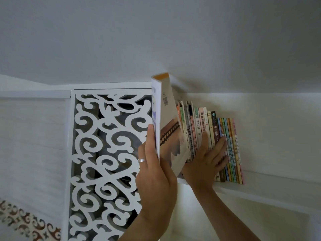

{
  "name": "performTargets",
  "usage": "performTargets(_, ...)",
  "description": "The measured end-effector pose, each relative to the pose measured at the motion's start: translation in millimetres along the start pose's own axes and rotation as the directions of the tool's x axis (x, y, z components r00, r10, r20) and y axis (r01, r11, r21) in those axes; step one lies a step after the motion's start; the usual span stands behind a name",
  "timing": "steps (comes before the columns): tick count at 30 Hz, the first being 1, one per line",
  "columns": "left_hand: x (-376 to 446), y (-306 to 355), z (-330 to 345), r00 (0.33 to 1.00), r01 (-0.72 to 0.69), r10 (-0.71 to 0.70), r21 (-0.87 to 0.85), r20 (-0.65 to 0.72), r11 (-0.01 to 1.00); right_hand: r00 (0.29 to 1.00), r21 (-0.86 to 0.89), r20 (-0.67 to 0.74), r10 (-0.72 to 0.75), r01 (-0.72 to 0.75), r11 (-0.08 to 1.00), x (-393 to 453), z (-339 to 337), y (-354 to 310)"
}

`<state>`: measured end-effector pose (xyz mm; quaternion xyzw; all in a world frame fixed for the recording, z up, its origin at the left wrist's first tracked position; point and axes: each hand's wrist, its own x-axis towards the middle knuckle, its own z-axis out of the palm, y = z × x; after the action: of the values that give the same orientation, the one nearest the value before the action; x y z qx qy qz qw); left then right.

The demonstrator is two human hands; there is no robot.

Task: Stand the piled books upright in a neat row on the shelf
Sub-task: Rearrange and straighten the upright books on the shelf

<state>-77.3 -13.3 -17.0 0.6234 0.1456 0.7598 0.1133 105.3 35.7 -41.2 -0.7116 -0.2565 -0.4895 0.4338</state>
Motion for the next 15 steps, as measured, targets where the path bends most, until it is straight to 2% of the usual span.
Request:
performTargets(9, -7.1, -7.0, 6.1, 0.996, 0.087, -0.086, 0.028, -0.020, 0.996, 1.000, 0.002, 0.007, -0.010, 0.010, 1.000, 0.5, -1.5, 1.1)
performTargets(15, -6.4, -9.4, 6.4, 0.996, 0.076, -0.075, 0.026, -0.040, 0.997, 0.999, 0.001, 0.003, -0.034, 0.034, 0.999, 0.0, -2.8, -0.2)
